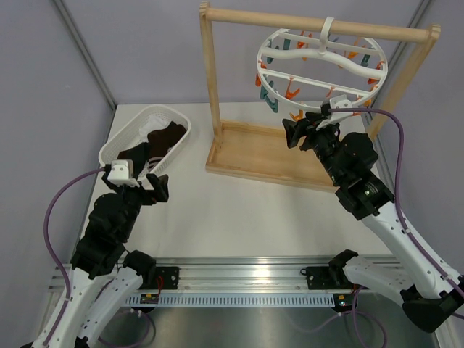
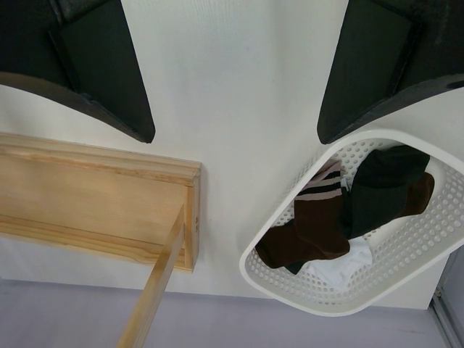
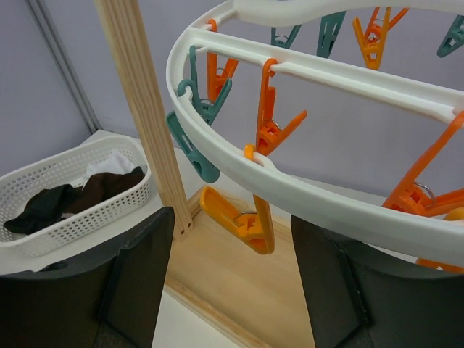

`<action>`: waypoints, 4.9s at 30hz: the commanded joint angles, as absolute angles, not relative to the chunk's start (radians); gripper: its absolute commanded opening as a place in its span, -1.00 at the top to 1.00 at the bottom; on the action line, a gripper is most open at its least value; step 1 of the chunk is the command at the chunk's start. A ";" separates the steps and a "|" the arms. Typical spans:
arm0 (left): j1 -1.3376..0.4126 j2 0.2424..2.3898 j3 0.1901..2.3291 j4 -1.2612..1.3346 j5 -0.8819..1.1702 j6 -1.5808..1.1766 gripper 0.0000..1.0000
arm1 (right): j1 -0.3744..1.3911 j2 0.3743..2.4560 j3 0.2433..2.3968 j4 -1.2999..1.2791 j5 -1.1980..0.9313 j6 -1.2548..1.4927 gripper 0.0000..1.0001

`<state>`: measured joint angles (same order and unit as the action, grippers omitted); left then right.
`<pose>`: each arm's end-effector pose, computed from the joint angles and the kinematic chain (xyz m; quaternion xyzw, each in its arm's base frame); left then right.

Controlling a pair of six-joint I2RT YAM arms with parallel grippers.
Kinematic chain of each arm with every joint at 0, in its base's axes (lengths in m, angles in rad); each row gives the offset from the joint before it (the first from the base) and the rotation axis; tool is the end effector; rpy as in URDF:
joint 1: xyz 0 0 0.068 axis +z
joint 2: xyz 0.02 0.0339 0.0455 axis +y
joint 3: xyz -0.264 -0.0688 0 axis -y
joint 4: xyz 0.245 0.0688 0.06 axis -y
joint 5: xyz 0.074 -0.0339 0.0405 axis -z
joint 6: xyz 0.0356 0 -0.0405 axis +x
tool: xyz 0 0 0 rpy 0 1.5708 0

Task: Clip the socks to the hanger
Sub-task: Open the clamp at the hanger, then pick up the sock from the bin.

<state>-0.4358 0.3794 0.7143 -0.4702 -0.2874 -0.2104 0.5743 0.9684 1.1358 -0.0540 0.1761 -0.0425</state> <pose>0.0891 -0.0304 0.3339 -0.0097 0.7514 -0.1044 0.6515 0.1800 0.1090 0.4434 -0.1388 0.6519 0.1388 0.7324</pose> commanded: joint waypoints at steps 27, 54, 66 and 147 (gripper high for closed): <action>-0.442 0.365 0.741 -0.436 -0.262 -0.216 -0.98 | 0.577 0.971 0.997 0.235 0.241 0.035 -0.50; -0.440 0.643 0.882 -0.514 -0.066 -0.307 -0.98 | 0.578 0.960 1.210 -0.138 0.296 0.146 0.36; -0.440 0.649 0.920 -0.430 0.058 -0.339 -0.98 | 0.578 0.985 1.255 -0.209 0.276 0.256 0.82; 0.000 2.042 1.715 -0.729 -0.543 -0.304 1.00 | 0.578 0.910 1.126 -0.199 0.193 0.322 0.87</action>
<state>-0.0063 2.0937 1.6566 -0.7300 -0.5236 -0.2970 0.5739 0.9134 1.1381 -0.1608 0.2409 0.3344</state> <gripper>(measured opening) 0.012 0.298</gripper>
